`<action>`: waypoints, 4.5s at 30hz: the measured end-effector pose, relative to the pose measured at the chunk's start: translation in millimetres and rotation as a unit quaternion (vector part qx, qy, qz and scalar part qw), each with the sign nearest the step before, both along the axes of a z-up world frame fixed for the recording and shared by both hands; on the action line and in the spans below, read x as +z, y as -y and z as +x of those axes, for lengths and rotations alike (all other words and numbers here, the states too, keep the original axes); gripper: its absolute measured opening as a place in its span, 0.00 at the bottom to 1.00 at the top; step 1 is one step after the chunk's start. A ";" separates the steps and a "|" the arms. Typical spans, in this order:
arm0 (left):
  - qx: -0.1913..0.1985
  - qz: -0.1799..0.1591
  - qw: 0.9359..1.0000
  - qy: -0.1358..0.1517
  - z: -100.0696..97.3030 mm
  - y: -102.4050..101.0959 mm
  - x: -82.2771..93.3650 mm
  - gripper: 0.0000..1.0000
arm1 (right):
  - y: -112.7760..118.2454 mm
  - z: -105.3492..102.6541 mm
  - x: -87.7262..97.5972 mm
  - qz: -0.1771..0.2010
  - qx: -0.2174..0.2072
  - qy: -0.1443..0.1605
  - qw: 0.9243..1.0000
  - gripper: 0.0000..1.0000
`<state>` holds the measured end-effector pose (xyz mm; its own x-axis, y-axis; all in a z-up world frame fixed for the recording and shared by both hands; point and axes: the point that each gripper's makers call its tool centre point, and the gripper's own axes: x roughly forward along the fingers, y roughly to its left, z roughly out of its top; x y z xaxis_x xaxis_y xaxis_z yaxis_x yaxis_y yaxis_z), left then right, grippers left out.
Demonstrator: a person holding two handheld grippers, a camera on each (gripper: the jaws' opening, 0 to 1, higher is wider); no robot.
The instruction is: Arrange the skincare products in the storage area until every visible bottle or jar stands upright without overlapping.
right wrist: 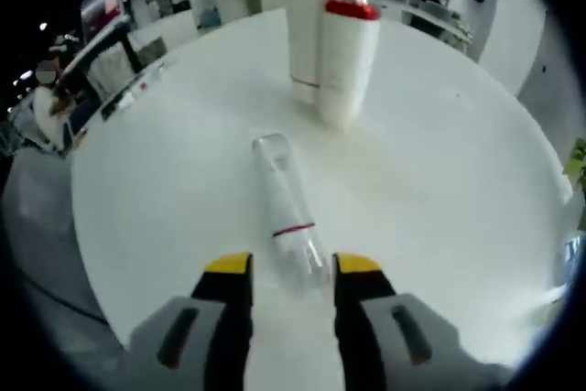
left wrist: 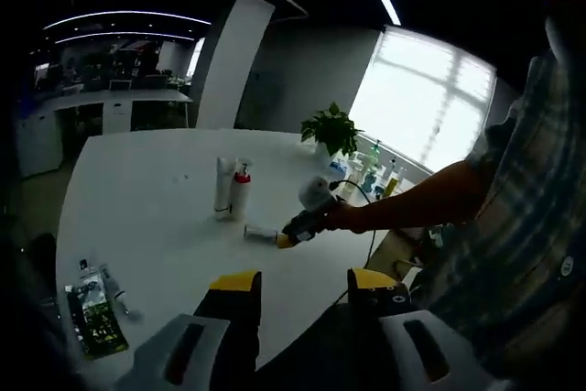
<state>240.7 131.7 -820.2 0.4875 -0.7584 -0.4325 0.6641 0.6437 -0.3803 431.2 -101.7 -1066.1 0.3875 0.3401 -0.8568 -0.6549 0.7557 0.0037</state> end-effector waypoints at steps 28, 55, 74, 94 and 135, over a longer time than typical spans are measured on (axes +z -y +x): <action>-0.002 0.078 0.992 0.100 19.3 -2.8 5.4 0.67 | -84.5 -53.3 112.4 0.152 0.057 0.072 0.984 0.16; -0.189 0.288 0.921 0.180 19.6 5.2 -26.0 0.74 | -151.7 -158.2 178.7 0.054 0.319 0.051 0.945 0.16; -0.280 0.314 0.895 0.150 3.6 8.6 -50.2 0.49 | -172.5 -183.2 204.5 0.010 0.419 0.033 0.907 0.16; -0.302 0.291 0.901 0.108 -3.2 14.5 -68.9 0.20 | -182.3 -190.4 195.7 0.016 0.461 -0.002 0.887 0.16; -0.143 -0.079 0.987 0.004 -2.0 32.8 -32.2 0.24 | -209.9 -166.8 260.0 0.530 0.106 -0.014 0.841 0.17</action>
<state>238.7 98.8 -852.5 0.2475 -0.9227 -0.2956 0.8130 0.3637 -0.4547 264.4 108.2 -806.1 0.2070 0.9777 -0.0353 -0.7632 0.1840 0.6194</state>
